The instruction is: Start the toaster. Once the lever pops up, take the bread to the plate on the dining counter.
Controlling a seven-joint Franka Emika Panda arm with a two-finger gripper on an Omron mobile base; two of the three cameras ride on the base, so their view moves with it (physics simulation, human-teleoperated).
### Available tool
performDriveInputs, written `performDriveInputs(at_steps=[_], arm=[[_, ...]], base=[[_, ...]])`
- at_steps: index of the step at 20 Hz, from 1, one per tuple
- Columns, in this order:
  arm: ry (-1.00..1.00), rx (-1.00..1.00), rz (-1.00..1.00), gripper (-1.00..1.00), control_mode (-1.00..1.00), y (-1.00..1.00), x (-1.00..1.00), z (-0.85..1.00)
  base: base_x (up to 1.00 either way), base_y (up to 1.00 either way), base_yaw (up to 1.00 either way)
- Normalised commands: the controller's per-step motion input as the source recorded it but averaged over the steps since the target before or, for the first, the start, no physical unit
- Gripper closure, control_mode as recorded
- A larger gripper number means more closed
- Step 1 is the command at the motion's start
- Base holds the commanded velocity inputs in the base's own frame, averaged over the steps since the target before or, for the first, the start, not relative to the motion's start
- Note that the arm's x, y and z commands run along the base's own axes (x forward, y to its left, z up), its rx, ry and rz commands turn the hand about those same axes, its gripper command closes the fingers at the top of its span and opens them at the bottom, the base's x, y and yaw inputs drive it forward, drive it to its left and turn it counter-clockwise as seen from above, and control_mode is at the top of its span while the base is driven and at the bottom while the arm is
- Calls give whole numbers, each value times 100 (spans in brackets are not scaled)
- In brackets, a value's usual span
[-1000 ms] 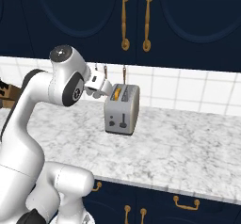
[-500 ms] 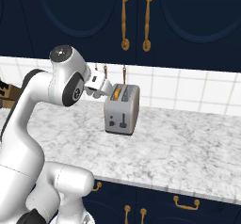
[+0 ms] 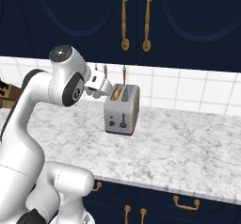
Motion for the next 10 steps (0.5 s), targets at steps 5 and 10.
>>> performDriveInputs(at_steps=[5,10], arm=[[0,0,0,-100,-100,0,0,0],[0,0,0,-100,-100,0,0,0]], base=[[0,0,0],[0,0,0]])
